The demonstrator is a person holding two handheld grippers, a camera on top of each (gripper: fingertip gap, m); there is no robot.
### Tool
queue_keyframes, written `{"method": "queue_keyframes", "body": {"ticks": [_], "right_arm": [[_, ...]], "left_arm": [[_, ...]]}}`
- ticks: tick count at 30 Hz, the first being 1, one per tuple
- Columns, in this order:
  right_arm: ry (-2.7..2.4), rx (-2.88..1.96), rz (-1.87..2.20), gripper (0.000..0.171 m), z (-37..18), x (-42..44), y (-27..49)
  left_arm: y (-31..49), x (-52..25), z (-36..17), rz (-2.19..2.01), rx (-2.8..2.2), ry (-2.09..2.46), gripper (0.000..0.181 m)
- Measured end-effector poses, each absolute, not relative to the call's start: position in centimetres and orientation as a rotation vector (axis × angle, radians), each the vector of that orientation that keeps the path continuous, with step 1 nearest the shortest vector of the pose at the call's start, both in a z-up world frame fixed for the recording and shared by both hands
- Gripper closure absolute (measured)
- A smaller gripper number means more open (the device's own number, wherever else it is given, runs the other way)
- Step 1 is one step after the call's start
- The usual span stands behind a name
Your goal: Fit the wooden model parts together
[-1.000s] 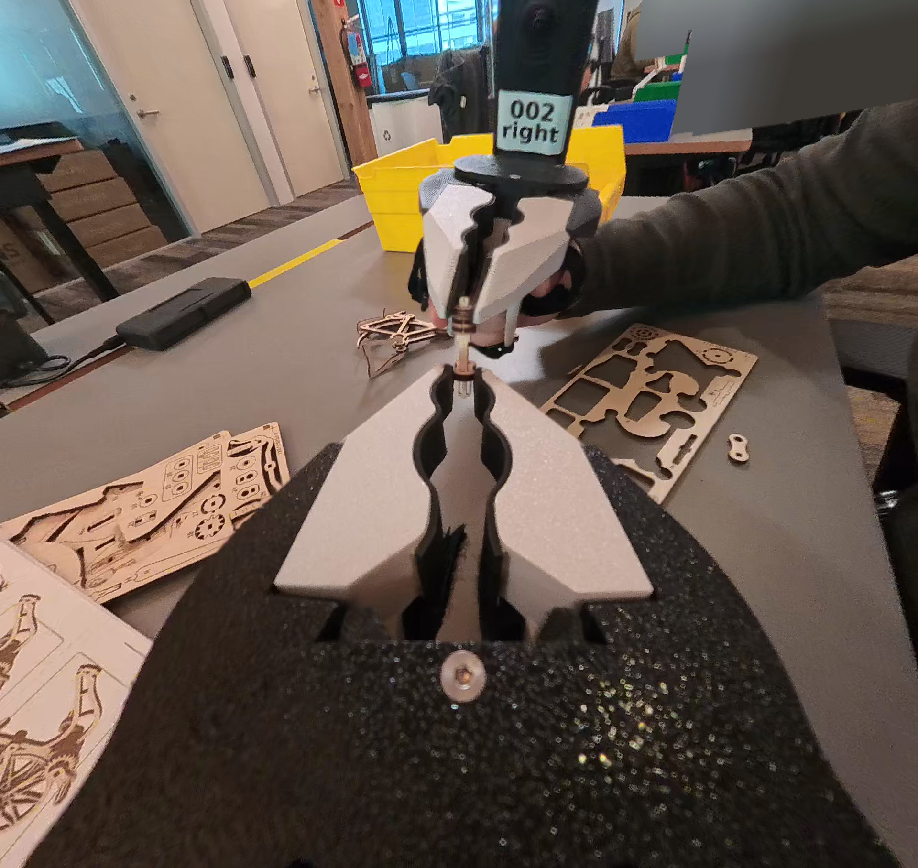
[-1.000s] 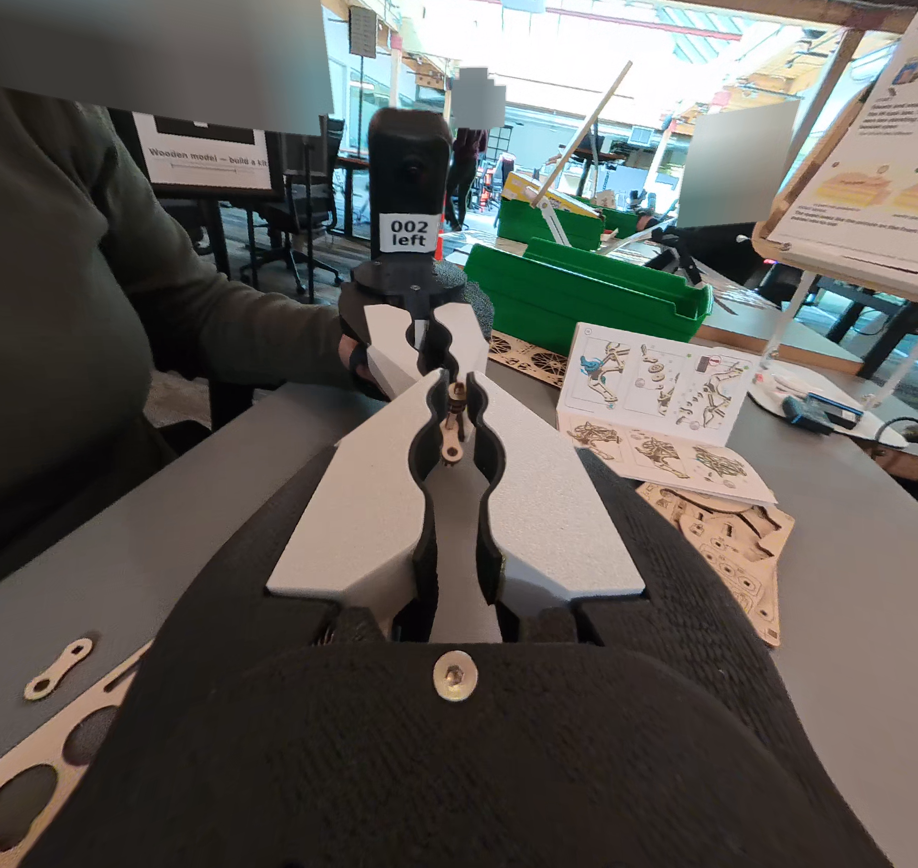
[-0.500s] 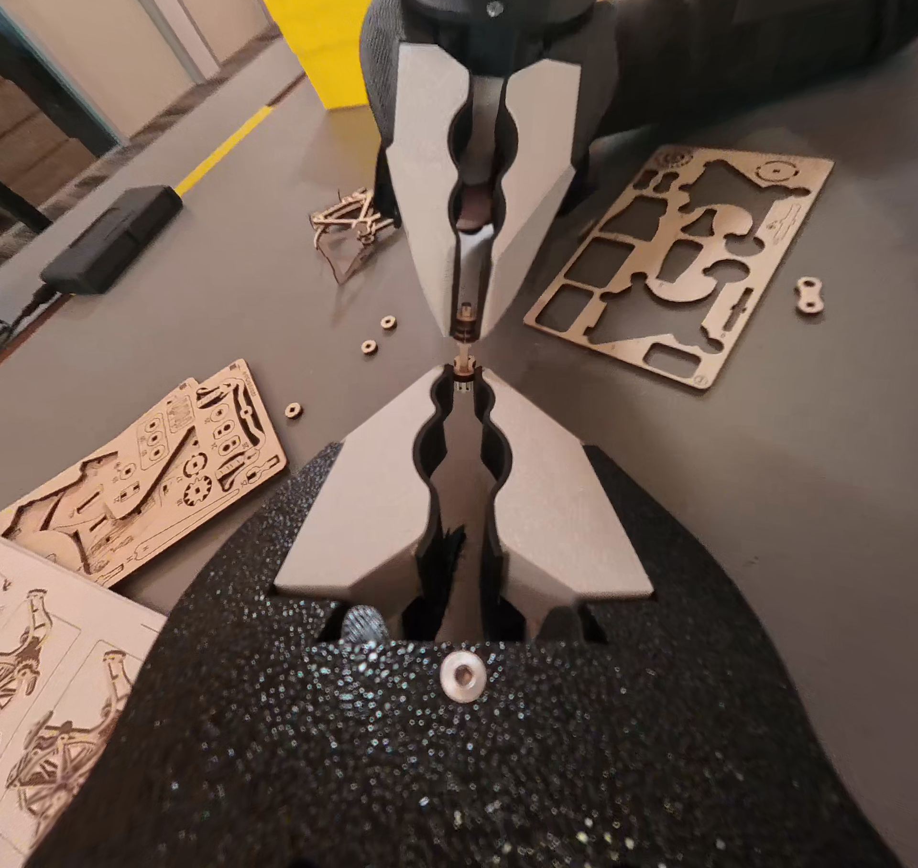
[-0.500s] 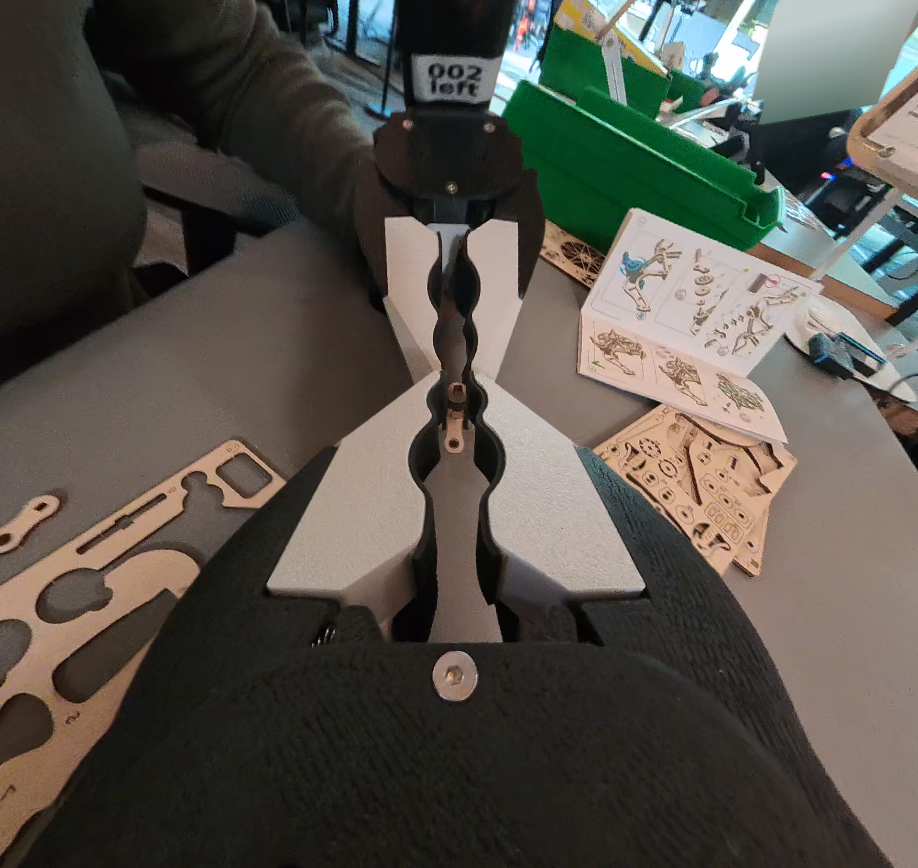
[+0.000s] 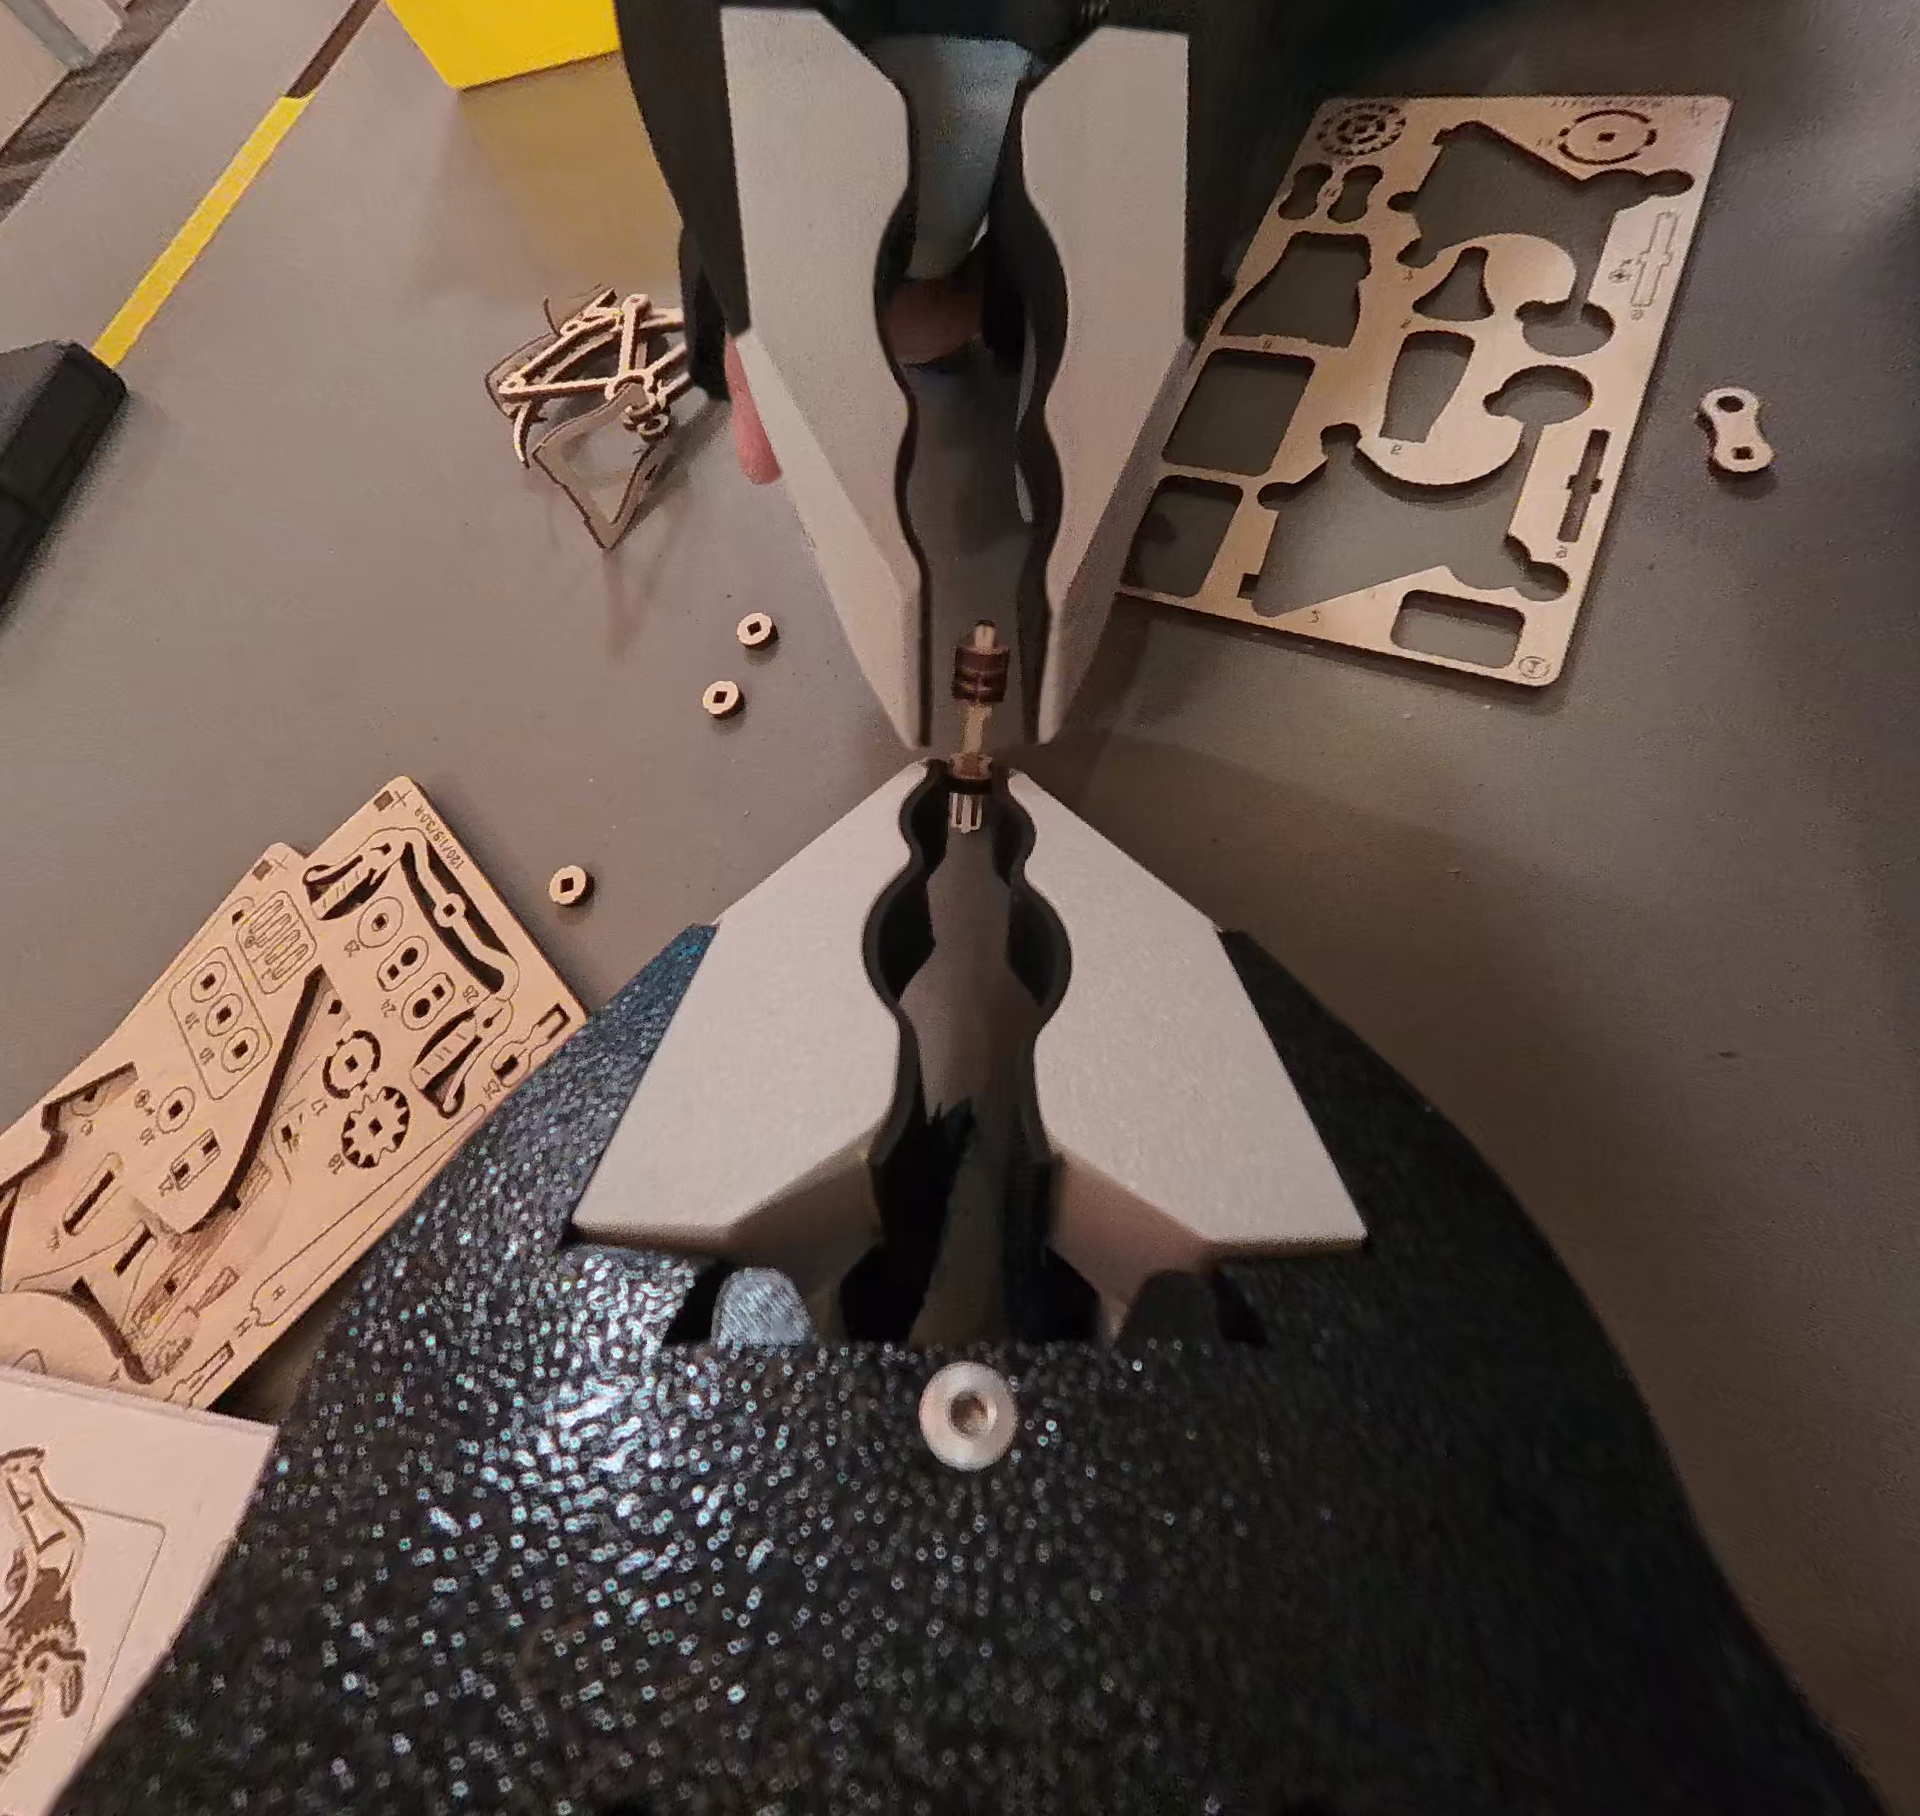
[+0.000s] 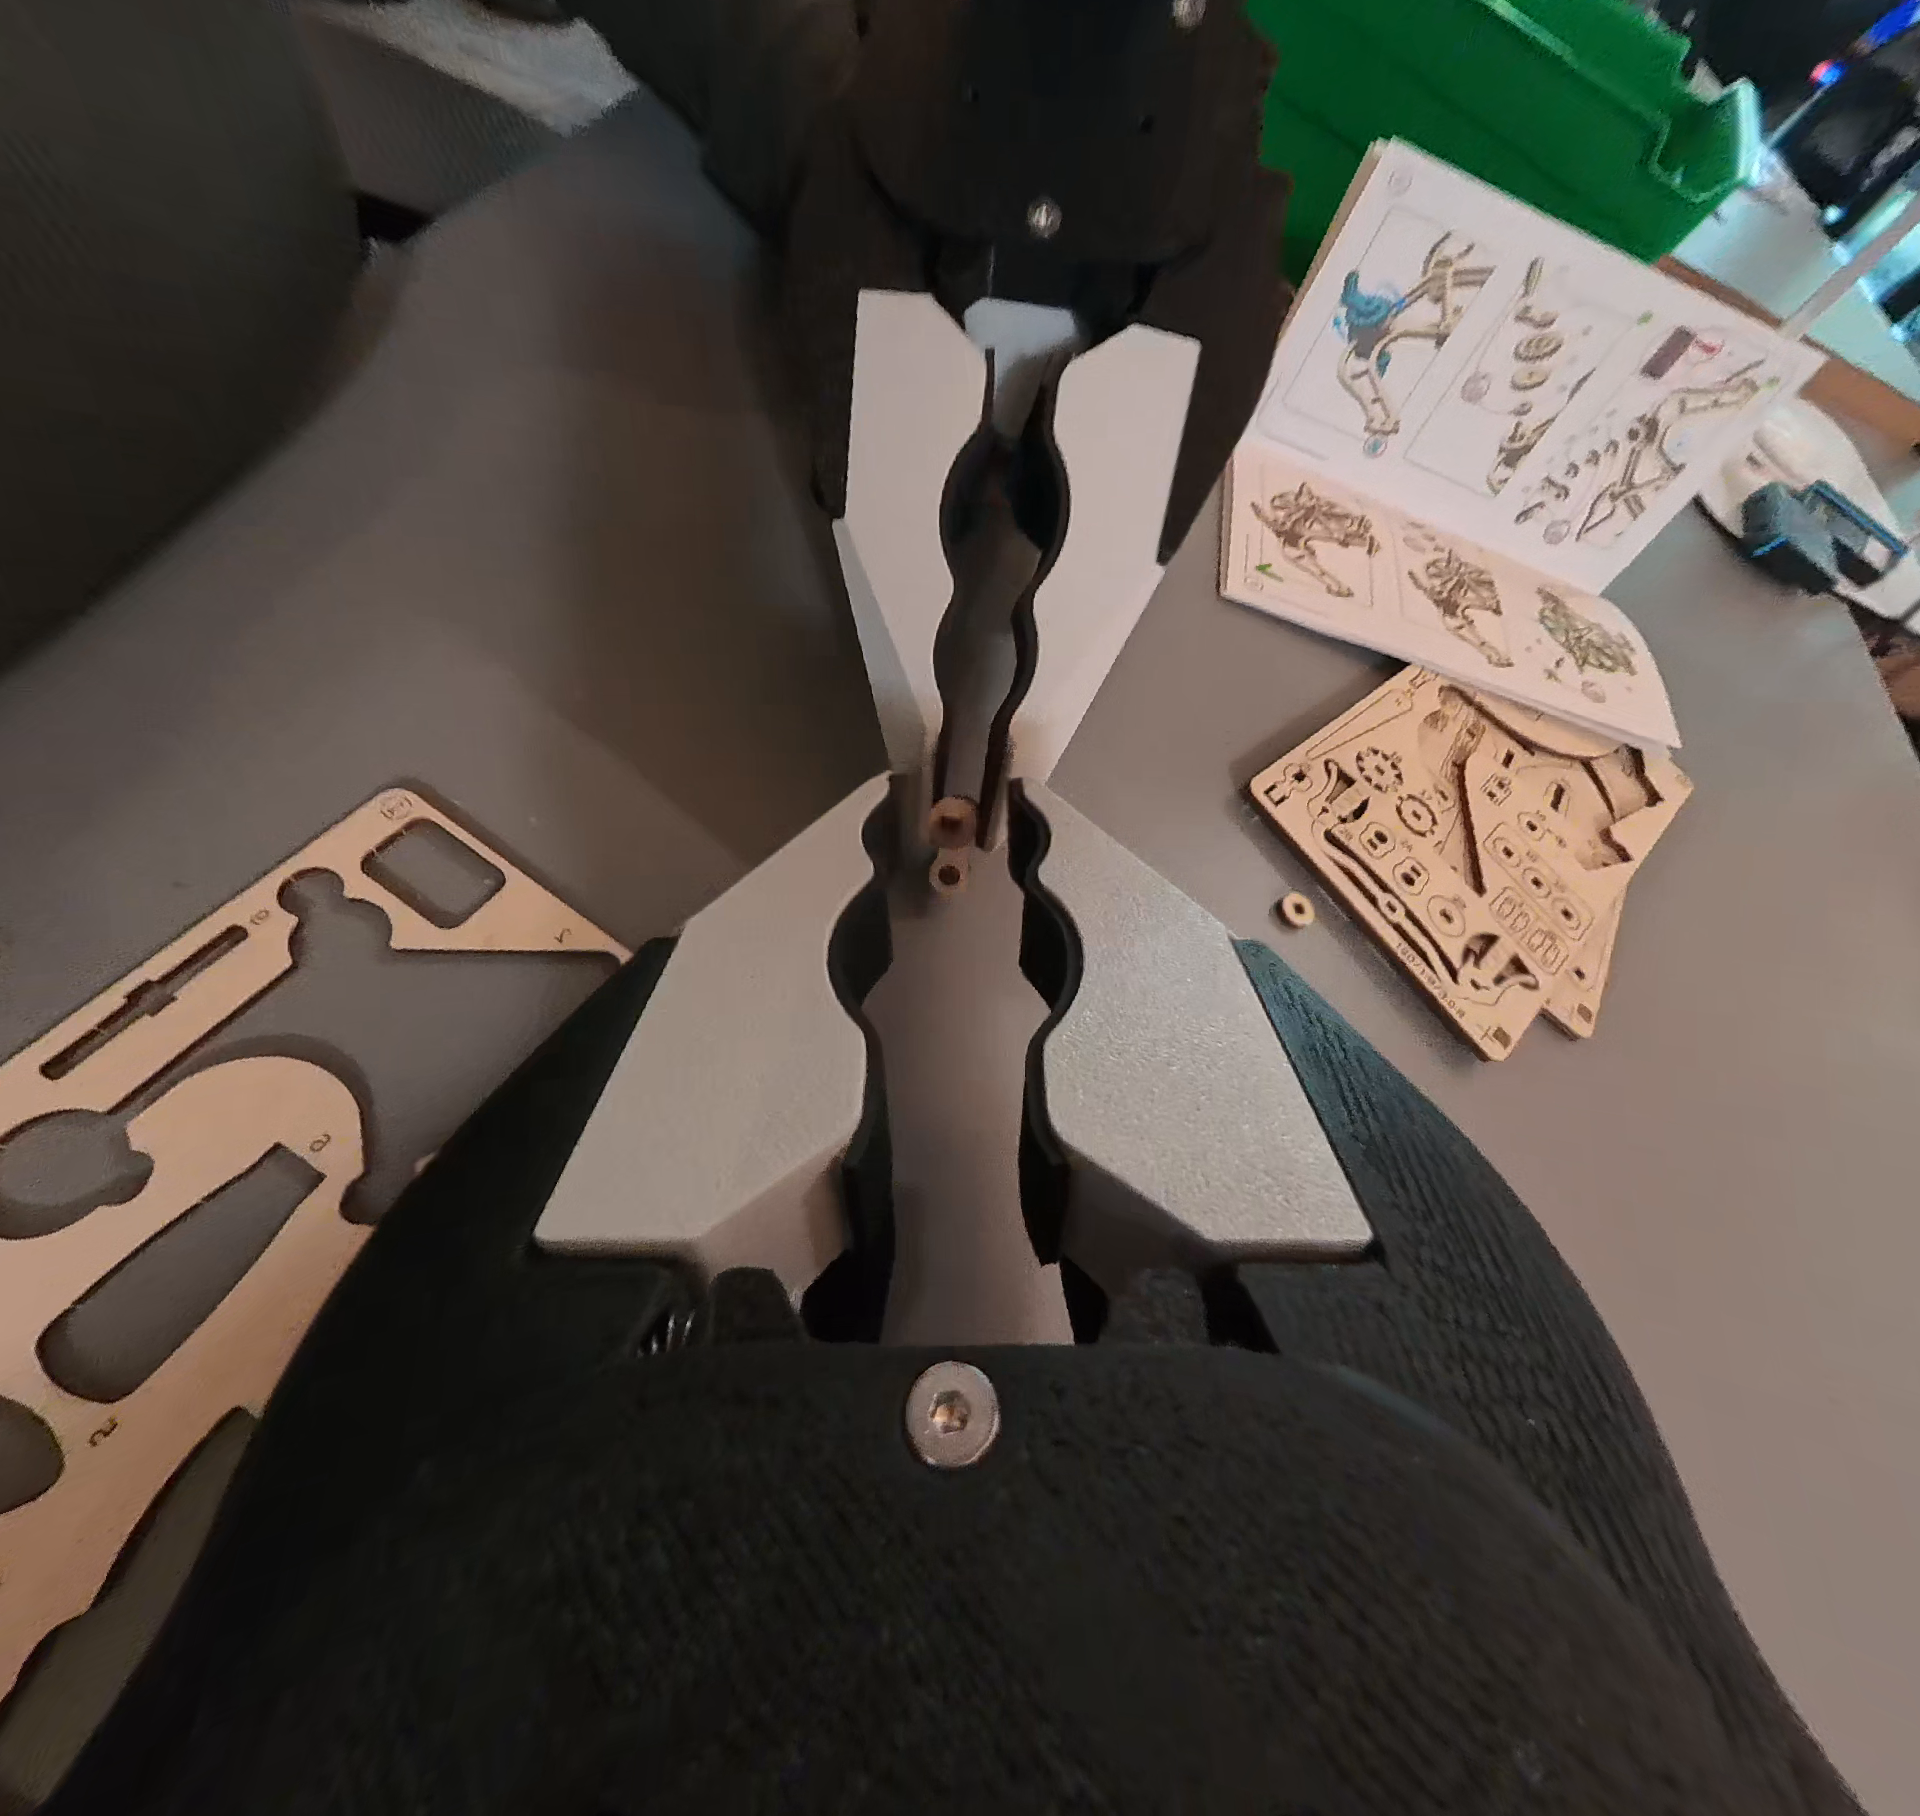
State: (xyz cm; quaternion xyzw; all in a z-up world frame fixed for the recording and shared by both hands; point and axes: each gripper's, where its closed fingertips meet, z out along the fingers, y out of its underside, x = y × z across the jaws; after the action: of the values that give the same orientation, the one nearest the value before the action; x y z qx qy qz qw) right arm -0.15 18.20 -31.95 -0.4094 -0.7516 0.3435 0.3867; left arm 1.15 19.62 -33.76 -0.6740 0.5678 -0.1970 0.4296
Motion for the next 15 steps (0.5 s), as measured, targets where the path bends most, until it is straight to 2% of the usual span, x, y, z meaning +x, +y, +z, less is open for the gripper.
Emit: {"method": "queue_keyframes", "body": {"ticks": [5, 10, 15], "right_arm": [[-1.914, -1.083, 0.885, 0.164, -32.09, -0.14, 18.34], [-1.888, -1.173, 0.947, 0.154, -31.96, 0.05, 18.46], [-1.89, -1.18, 0.926, 0.163, -32.13, 0.1, 18.35]], "left_arm": [[19.67, 1.15, -33.75, -0.511, -1.693, 1.413, 0.175], [19.62, 1.18, -33.77, -0.518, -1.694, 1.417, 0.175], [19.61, 1.16, -33.77, -0.536, -1.706, 1.413, 0.175]]}}
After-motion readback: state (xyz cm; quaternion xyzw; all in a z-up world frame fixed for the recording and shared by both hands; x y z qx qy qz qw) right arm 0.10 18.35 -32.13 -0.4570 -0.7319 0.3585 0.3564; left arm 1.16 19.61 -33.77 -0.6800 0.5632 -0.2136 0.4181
